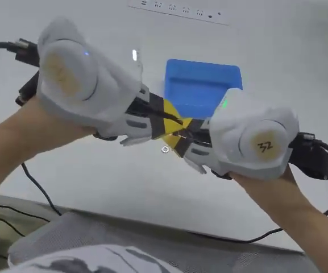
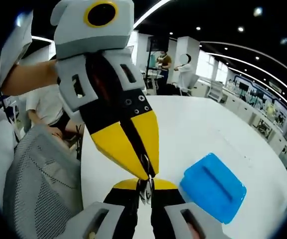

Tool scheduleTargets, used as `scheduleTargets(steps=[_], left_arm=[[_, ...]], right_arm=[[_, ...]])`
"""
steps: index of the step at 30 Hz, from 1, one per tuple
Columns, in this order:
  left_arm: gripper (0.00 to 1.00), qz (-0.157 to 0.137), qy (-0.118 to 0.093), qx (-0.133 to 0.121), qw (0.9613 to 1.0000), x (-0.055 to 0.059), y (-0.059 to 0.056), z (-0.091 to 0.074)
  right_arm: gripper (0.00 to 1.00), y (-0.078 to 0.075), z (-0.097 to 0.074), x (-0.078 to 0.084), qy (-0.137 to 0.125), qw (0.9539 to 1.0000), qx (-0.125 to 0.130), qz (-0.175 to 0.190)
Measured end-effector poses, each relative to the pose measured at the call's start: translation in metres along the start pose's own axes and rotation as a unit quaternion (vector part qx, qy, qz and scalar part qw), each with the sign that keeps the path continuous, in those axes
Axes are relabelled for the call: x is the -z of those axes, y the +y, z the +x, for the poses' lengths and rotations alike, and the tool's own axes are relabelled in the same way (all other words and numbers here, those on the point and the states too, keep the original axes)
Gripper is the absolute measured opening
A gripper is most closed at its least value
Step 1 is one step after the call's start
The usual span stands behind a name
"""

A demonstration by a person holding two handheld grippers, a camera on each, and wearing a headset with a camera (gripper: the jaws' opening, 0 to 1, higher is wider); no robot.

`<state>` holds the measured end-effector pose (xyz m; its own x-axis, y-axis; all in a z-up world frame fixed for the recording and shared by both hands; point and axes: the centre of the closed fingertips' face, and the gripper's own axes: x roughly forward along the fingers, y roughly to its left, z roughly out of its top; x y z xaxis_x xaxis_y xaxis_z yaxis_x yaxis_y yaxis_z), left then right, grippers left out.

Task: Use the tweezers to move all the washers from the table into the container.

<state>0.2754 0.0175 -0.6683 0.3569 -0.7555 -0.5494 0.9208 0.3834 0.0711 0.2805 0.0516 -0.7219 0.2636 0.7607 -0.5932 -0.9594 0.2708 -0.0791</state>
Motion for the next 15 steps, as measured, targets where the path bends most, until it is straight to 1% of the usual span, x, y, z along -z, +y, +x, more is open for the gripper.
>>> scheduleTargets(steps=[1,2,3,4,6,7,8,9,10,11,12,13,14,15], left_arm=[[0.00,-0.030,-0.006,-0.016,0.9994,0.002,0.002,-0.001],[0.00,-0.059,-0.007,-0.029,0.9978,0.005,0.004,-0.003],[0.00,-0.092,-0.018,-0.052,0.9943,0.007,0.008,-0.005],[0.04,-0.101,-0.026,-0.066,0.9923,0.008,0.011,-0.008],[0.10,-0.131,-0.031,-0.087,0.9871,0.017,0.010,-0.014],[0.12,-0.138,-0.033,-0.105,0.9843,0.022,0.012,-0.018],[0.15,-0.144,-0.031,-0.120,0.9818,0.027,0.013,-0.020],[0.20,-0.154,-0.026,-0.136,0.9783,0.032,0.014,-0.023],[0.27,-0.170,-0.018,-0.148,0.9741,0.039,0.012,-0.026],[0.29,-0.174,-0.018,-0.156,0.9721,0.041,0.010,-0.029],[0.32,-0.180,-0.023,-0.171,0.9684,0.043,0.010,-0.032],[0.35,-0.198,-0.034,-0.199,0.9590,0.046,0.011,-0.038],[0.36,-0.208,-0.035,-0.211,0.9546,0.050,0.010,-0.041],[0.39,-0.216,-0.030,-0.224,0.9498,0.057,0.009,-0.044]], right_arm=[[0.04,0.000,0.000,0.000,0.000,1.0000,0.000,0.000],[0.04,-0.001,0.002,0.001,0.002,1.0000,0.000,0.002],[0.04,-0.002,0.003,0.001,0.002,1.0000,0.000,0.005],[0.04,-0.003,0.005,0.001,0.000,0.9999,0.001,0.012],[0.04,-0.005,0.010,0.002,-0.002,0.9996,-0.001,0.030],[0.04,-0.007,0.012,0.004,-0.001,0.9994,0.000,0.034],[0.04,-0.009,0.013,0.004,-0.002,0.9993,0.000,0.039],[0.04,-0.010,0.014,0.004,-0.004,0.9990,0.001,0.044],[0.04,-0.012,0.016,0.005,-0.006,0.9984,0.000,0.056],[0.04,-0.013,0.017,0.006,-0.008,0.9979,0.000,0.065],[0.04,-0.015,0.018,0.006,-0.009,0.9972,0.000,0.074],[0.04,-0.018,0.020,0.007,-0.014,0.9960,0.002,0.088],[0.04,-0.021,0.020,0.007,-0.017,0.9953,0.003,0.095],[0.04,-0.024,0.022,0.007,-0.021,0.9940,0.006,0.107]])
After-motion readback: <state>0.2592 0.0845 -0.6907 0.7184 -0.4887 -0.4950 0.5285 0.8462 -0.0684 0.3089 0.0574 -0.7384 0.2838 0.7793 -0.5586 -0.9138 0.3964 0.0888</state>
